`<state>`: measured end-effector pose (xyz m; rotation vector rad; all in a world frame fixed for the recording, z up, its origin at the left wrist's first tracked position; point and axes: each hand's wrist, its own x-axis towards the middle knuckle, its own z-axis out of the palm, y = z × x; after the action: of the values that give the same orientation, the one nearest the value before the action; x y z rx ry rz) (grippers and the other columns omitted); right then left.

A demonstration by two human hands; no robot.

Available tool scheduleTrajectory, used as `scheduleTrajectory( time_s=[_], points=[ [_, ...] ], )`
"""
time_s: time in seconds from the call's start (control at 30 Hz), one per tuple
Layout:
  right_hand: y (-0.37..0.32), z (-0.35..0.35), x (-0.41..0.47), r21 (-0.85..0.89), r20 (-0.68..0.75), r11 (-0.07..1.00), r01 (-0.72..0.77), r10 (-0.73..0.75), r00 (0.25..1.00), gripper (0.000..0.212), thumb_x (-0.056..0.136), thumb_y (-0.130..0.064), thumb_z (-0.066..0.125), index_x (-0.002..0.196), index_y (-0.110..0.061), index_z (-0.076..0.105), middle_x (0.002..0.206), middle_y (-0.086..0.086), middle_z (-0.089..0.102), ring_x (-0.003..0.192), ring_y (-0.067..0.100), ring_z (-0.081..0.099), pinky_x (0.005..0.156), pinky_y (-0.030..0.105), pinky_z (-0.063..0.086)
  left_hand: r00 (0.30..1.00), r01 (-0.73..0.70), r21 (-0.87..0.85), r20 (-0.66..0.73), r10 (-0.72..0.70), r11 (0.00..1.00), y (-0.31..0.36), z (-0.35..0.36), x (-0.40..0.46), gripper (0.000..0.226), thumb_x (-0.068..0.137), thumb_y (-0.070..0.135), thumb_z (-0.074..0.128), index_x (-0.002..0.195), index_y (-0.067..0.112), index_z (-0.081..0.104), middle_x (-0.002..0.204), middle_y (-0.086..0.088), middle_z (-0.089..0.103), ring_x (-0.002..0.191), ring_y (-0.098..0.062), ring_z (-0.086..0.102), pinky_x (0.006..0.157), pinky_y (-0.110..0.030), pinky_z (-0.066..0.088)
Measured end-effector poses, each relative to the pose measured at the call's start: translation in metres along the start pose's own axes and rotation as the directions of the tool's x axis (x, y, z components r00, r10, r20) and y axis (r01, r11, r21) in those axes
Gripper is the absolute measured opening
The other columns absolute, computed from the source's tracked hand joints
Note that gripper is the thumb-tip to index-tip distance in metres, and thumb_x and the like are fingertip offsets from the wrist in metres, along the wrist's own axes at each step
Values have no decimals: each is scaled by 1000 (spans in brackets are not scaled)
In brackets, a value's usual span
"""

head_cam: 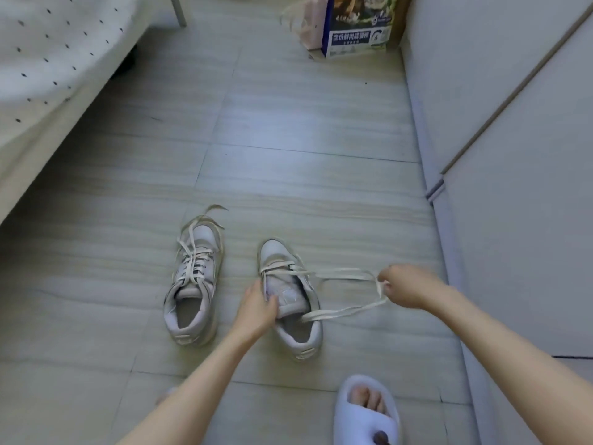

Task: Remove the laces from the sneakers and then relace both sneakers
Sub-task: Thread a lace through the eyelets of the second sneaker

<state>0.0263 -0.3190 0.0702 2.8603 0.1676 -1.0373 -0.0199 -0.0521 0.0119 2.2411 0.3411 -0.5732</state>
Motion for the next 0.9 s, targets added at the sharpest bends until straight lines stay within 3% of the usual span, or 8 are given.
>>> scheduleTrajectory(
  time_s=[0.13,0.23,0.37,0.5,0.6,0.7,0.8,0.9],
  points=[
    [-36,28,32,284,-193,940,189,-137,972,40,97,-36,45,132,-16,50,133,7,53,124,24,47,97,32,36,997,-66,-28,-29,66,997,-14,19,12,46,98,11,34,144,9,32,146,-8,40,133,-24,39,107,-30,31],
    [-74,48,41,451,-227,838,307,-225,948,55,94,-43,49,141,-16,39,143,3,44,133,19,38,106,30,28,989,-131,-25,-71,129,991,-22,27,8,46,98,10,35,144,12,34,143,-6,45,130,-23,42,100,-22,31],
    [-99,68,39,637,-251,709,303,-181,951,58,93,-38,52,141,-10,35,141,8,43,132,20,37,104,25,26,982,-184,-63,-64,180,981,-25,41,-15,47,97,6,36,144,11,34,146,-2,41,133,-16,39,101,-13,25],
    [-100,88,28,640,-332,730,240,-18,943,36,94,-32,52,120,-7,51,119,10,54,116,26,48,93,30,34,978,-201,-85,-83,194,976,-27,55,-34,50,96,3,36,145,12,31,146,1,40,131,-13,39,92,3,21],
    [-102,93,21,658,-280,739,146,59,958,30,94,-38,50,106,-10,50,109,11,61,104,31,55,81,36,37,977,-193,-98,-111,182,976,-24,63,-39,49,96,4,36,144,12,31,147,1,38,133,-12,37,99,-6,23],
    [-105,88,21,500,-345,850,167,18,938,36,95,-43,47,109,-10,50,107,12,64,99,36,58,74,39,39,976,-182,-92,-134,169,979,-21,66,-39,49,96,4,36,144,10,33,146,-1,39,133,-14,37,102,-12,24],
    [-105,85,22,408,-387,898,168,3,922,34,98,-39,40,107,-10,57,105,15,66,97,37,58,74,41,40,977,-153,-94,-164,136,984,-19,67,-39,45,96,7,38,141,12,39,140,-1,47,127,-16,44,93,-11,28],
    [-106,88,19,375,-372,917,137,13,928,38,101,-37,34,103,-9,59,102,17,67,97,37,59,73,40,39,992,-28,-110,-129,14,994,-21,69,-37,28,99,22,38,122,13,51,116,-7,62,111,-29,53,76,-25,32]
  ],
)
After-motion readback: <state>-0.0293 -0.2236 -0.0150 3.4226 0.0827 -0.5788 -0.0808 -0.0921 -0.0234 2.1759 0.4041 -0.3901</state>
